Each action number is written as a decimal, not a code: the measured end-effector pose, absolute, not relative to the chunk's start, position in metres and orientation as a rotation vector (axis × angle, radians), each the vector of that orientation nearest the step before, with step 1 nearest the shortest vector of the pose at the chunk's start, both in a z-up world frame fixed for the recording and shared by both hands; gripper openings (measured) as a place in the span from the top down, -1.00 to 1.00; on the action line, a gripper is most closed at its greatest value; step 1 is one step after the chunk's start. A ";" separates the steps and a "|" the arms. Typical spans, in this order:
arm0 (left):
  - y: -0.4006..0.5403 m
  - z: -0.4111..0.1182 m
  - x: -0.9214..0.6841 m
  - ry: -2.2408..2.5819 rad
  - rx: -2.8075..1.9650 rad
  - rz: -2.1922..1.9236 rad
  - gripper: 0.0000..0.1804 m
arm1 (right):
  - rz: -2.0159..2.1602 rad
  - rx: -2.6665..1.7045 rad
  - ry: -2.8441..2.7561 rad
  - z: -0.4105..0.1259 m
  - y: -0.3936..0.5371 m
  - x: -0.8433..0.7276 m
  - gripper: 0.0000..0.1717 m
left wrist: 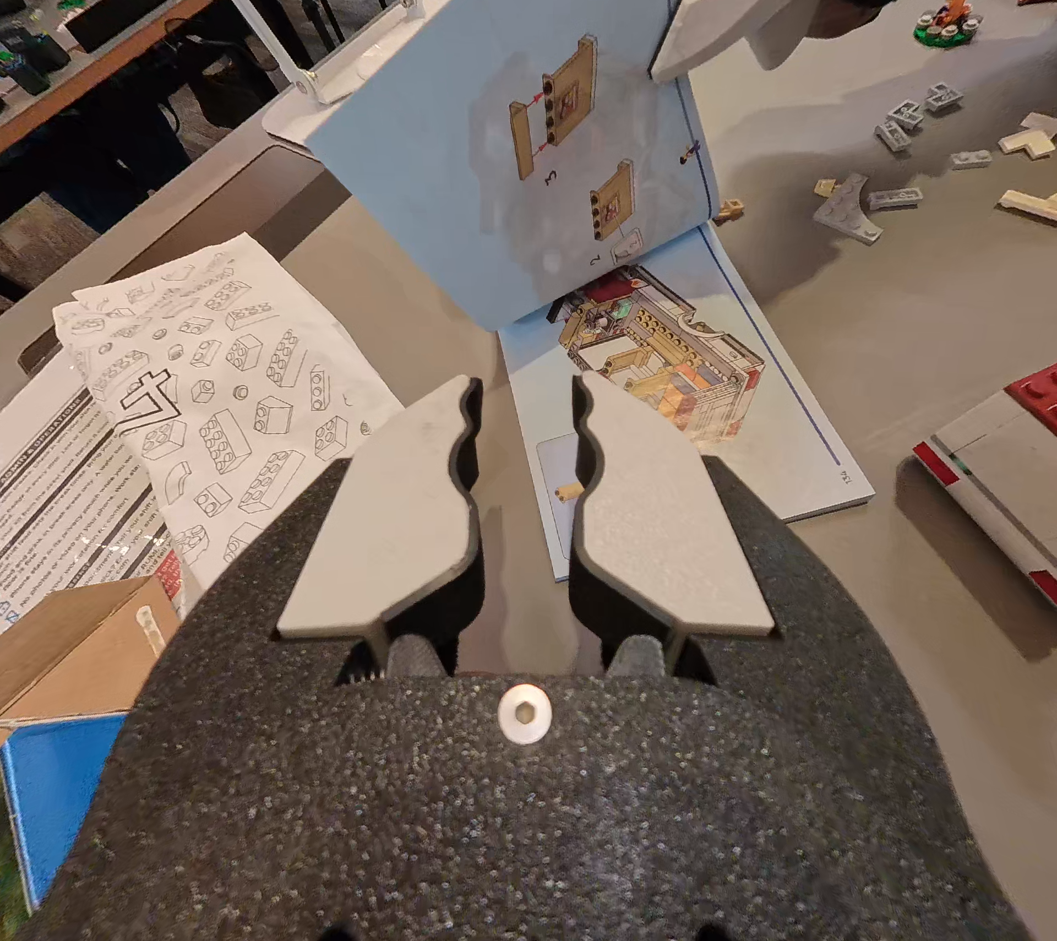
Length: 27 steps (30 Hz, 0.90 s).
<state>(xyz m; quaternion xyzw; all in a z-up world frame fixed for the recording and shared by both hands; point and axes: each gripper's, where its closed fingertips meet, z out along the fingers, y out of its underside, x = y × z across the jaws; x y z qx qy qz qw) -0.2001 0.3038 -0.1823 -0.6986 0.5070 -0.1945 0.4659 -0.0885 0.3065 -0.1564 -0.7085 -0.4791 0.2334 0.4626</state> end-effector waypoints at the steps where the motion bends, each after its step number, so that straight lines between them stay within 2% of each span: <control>1: 0.304 -0.183 -0.200 1.246 -1.718 -0.480 0.66 | 0.574 -1.743 -1.178 -0.156 0.307 -0.088 1.00; 13: 0.294 -0.203 -0.189 1.320 -1.785 -0.532 0.61 | 0.640 -1.761 -1.223 -0.164 0.296 -0.097 0.98; 18: 0.290 -0.214 -0.188 1.366 -1.823 -0.523 0.57 | 0.612 -1.794 -1.375 -0.180 0.283 -0.095 0.70; 24: 0.288 -0.219 -0.197 1.391 -1.865 -0.501 0.55 | 0.556 -1.800 -1.342 -0.172 0.293 -0.072 0.61; 27: 0.300 -0.211 -0.214 1.320 -1.892 -0.413 0.56 | 0.402 -1.874 -1.232 -0.176 0.317 -0.046 0.54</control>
